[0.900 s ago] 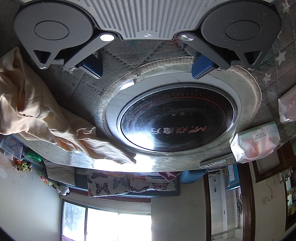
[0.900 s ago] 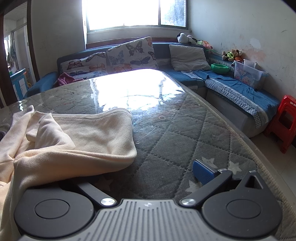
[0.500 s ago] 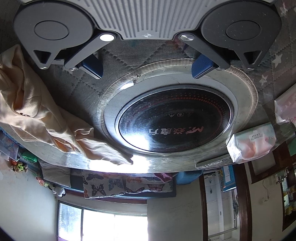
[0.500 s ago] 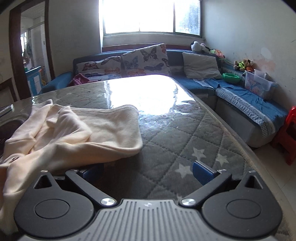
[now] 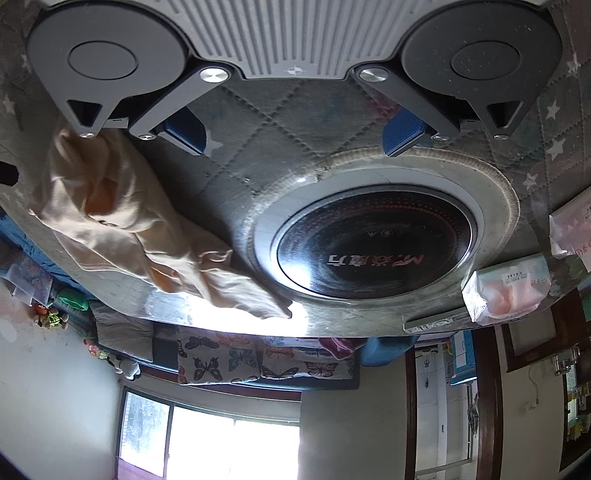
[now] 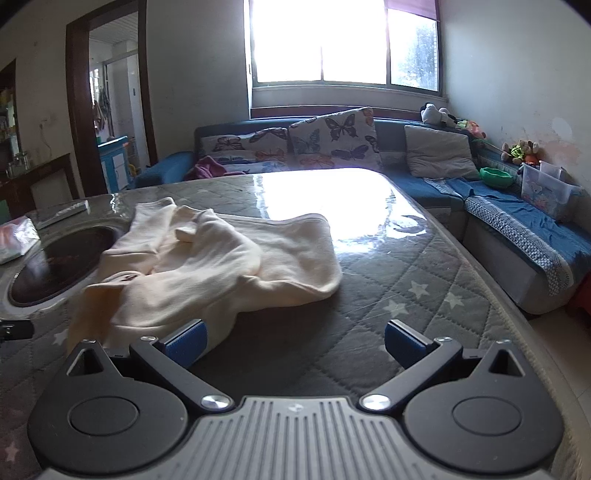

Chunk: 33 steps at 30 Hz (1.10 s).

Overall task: Fold clothes
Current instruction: 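Move both tools toward the crumpled cream shirt on the table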

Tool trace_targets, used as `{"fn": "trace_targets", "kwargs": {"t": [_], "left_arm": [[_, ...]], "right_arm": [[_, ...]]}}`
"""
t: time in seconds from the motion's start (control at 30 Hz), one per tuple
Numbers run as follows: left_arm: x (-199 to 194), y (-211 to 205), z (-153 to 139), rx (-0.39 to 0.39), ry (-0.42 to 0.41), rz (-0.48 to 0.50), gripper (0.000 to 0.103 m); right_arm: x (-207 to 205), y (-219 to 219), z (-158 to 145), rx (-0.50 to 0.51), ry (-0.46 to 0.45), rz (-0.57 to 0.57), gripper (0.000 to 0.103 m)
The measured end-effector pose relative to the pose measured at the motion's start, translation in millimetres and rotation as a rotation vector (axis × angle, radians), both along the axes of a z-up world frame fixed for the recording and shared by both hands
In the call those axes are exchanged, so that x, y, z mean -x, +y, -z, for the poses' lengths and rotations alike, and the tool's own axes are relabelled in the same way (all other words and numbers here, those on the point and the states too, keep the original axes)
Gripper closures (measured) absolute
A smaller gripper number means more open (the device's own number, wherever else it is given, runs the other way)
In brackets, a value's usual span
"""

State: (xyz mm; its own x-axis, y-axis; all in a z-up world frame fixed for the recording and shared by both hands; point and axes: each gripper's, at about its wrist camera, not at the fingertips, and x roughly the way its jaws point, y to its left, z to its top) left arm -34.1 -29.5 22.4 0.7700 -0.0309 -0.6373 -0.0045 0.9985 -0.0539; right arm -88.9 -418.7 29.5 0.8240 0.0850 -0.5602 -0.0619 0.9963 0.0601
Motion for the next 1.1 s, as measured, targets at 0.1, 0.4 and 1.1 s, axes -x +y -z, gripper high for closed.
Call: {"fn": "trace_targets", "kwargs": {"t": [0.1, 0.4, 1.1], "left_arm": [[7, -6, -3, 0.009, -0.005, 0.014, 0.0], [27, -26, -12, 0.019, -0.024, 0.065, 0.0], [51, -62, -16, 0.003, 0.01, 0.087, 0.0]], "right_arm": [[11, 5, -3, -0.004, -0.001, -0.016, 0.0], [32, 21, -7, -0.014, -0.007, -0.058, 0.0], [62, 42, -10, 0.016, -0.012, -0.08, 0.0]]}}
